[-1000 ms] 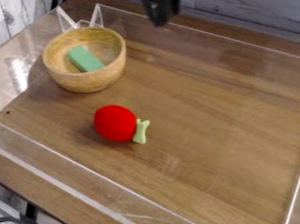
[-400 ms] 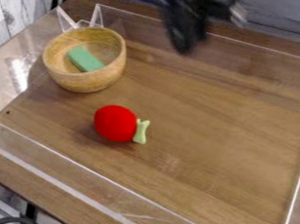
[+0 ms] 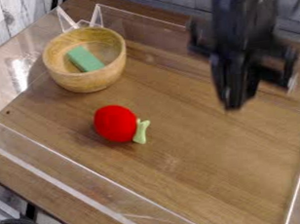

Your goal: Remove the green block from the brown bowl and put it on the table

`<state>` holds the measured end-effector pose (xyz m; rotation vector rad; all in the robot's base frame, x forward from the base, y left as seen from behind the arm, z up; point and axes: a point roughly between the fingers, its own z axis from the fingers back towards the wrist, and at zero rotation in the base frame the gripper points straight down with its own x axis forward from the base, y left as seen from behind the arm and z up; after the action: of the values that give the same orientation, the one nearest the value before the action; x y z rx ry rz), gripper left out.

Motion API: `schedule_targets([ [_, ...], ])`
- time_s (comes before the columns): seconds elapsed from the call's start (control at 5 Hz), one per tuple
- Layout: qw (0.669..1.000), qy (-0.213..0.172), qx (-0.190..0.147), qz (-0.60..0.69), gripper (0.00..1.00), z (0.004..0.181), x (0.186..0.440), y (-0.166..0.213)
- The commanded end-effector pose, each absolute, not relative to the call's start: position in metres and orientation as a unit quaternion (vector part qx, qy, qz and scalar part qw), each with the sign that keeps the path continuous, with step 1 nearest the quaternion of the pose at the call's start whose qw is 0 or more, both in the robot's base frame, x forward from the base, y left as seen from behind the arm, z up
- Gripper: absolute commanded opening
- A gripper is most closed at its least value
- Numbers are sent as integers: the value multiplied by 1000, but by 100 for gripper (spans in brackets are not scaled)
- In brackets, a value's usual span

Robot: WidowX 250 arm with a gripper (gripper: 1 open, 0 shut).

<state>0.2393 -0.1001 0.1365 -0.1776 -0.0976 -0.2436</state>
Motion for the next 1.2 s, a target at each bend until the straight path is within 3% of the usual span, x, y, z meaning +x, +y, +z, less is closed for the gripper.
schedule_targets([
  [0.0,990,-69,-89,-85,0,121,243,-96],
  [0.6,990,-72,-77,-93,0,98,270,-64],
  [0.8,993,-56,-75,-77,100,98,271,-67],
  [1.0,994,-46,-72,-74,100,116,269,-65],
])
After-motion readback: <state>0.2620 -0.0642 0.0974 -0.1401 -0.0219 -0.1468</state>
